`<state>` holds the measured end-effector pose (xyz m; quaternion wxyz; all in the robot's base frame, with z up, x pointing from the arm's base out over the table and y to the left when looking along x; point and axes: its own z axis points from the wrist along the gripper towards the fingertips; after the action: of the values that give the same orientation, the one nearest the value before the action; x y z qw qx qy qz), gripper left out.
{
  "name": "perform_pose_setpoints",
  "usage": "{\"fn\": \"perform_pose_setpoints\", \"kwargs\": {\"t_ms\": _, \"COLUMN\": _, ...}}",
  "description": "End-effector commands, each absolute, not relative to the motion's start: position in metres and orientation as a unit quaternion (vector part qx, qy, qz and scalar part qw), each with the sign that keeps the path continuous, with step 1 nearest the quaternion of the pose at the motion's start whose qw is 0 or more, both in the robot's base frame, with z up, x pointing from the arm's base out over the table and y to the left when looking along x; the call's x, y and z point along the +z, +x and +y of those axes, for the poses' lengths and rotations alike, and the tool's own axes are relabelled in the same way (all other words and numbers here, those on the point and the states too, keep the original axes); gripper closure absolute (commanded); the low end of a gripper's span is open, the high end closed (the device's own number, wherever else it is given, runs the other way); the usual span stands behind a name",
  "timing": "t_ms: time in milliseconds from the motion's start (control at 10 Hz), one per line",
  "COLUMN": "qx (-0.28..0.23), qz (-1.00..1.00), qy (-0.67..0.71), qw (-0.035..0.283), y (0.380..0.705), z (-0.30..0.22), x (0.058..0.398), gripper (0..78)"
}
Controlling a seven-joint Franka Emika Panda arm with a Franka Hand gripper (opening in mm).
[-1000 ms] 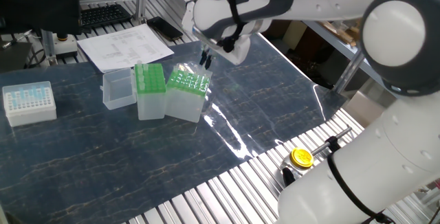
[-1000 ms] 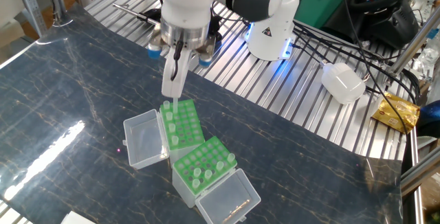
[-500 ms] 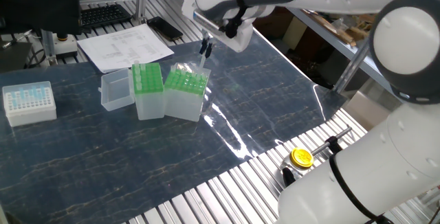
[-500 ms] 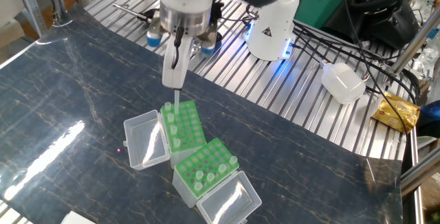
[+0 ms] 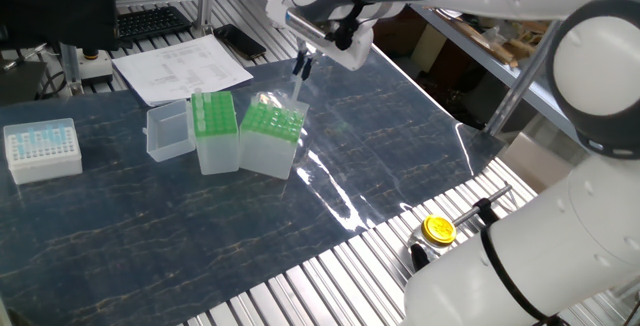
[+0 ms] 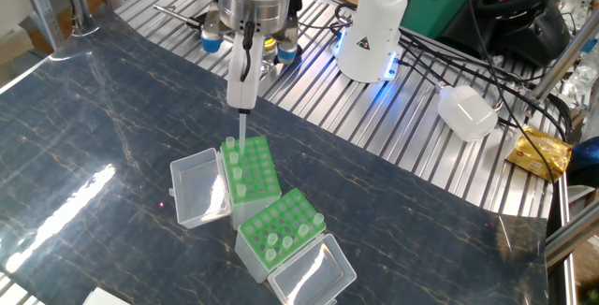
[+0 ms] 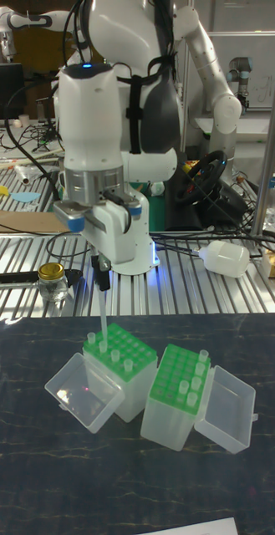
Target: Transfer all large pipette tips from one holder to another
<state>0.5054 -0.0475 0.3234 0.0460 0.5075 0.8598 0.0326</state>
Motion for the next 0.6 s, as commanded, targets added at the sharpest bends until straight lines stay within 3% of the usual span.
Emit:
{"fn": "perform_pose_setpoints", "kwargs": {"t_ms": 100, "qx": 0.033, "qz": 0.861, "qy": 0.505, "qw": 0.046, "y": 0.503, "z": -0.049, "x": 0.33, "gripper": 76.4}}
{"fn": "perform_pose_setpoints", "kwargs": {"t_ms": 600, "qx": 0.03, "qz": 0.856, "qy": 0.514, "qw": 0.034, "y": 0.503, "z": -0.042, "x": 0.351, "gripper": 76.4}}
